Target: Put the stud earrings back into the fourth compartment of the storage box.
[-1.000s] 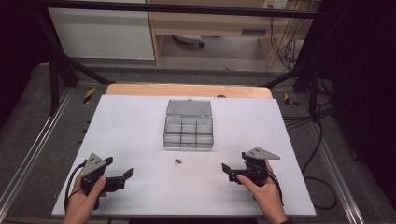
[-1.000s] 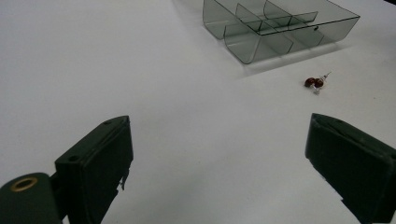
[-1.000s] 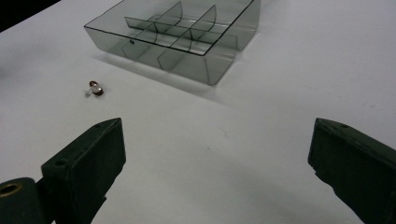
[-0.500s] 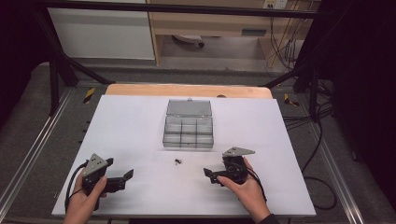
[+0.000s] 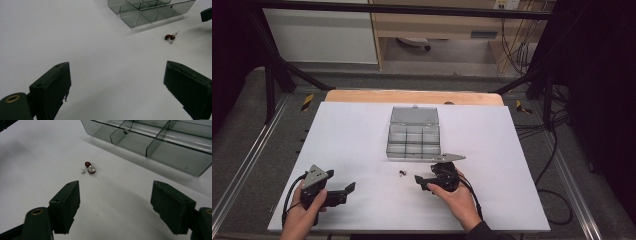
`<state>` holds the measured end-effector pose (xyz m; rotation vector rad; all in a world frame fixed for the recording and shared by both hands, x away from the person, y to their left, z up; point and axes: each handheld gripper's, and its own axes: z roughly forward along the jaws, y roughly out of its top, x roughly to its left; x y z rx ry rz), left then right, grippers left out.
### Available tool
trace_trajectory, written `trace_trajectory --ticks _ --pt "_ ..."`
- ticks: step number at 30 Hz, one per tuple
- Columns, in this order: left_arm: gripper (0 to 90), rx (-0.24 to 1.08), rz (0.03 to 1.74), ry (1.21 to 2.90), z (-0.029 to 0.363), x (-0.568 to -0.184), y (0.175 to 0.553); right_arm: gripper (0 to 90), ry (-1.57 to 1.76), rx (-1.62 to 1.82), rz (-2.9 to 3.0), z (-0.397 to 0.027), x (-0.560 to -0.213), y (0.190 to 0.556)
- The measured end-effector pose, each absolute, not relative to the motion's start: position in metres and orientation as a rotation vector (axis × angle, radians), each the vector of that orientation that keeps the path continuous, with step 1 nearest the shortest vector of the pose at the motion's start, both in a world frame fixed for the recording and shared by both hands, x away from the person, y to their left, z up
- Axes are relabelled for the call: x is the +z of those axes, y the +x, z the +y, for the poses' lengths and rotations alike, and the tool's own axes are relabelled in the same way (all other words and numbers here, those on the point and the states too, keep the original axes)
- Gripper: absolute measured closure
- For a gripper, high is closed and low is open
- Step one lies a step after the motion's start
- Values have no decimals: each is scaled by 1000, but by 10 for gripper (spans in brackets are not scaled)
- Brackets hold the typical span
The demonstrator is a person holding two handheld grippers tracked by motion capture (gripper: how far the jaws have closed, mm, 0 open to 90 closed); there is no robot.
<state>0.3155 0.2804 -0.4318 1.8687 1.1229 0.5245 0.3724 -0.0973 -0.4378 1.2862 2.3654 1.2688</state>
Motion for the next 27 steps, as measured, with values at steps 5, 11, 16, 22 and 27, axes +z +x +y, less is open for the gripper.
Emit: trace_trajectory --ticks 5,11,16,22,27 --pt "77 522 1124 1871 280 -432 316 351 1267 1262 2366 -88 -437 376" --pt "77 519 1122 1878 280 -432 316 465 1232 1264 2354 -76 -436 378" --pt "77 518 1122 1877 280 -432 316 554 1220 1270 2330 -71 -434 383" --pt "77 517 1121 1881 280 -432 316 629 1199 1261 2353 -64 -438 389" --pt "77 516 1120 1881 280 -433 316 668 1179 1264 2386 -55 -443 389"
